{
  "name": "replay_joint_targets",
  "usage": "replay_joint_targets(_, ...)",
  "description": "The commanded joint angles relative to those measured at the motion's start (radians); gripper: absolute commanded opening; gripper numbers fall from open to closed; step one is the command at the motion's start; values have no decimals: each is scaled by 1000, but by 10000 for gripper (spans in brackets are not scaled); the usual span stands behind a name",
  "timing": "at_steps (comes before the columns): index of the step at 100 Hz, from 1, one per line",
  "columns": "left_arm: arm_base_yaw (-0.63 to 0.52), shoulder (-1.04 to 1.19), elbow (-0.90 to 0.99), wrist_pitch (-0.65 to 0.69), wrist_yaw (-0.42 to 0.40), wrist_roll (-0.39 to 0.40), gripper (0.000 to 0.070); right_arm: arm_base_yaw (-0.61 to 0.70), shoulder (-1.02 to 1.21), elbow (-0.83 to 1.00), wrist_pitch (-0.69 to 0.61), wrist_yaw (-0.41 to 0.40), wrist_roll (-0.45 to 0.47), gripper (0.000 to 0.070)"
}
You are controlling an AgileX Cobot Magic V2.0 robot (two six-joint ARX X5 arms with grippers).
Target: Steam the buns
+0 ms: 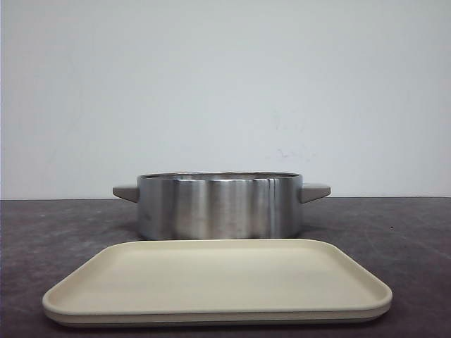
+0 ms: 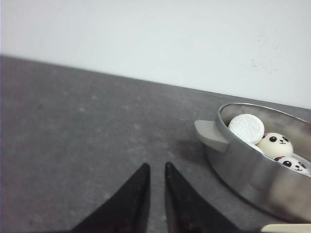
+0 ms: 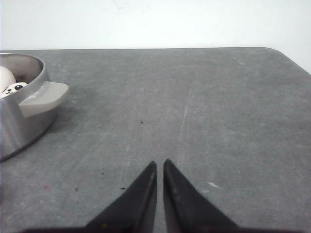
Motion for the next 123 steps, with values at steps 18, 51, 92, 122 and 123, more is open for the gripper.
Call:
replay_joint_targets(18,18,-17,-19,-154,-26,109,16,2,1,-3,11,0,7,17)
replay_joint_targets(51,45,-17,-19,-153,-102,152,16,2,1,-3,11,0,7,17)
replay_joint_targets(92,53,-17,-18,-152,-102,150,16,2,1,-3,11,0,7,17)
replay_joint_targets(122,53,-17,-18,-152,-102,150,16,2,1,-3,11,0,7,17)
replay_joint_targets(123,53,-17,-18,-152,-102,150,16,2,1,-3,11,0,7,17)
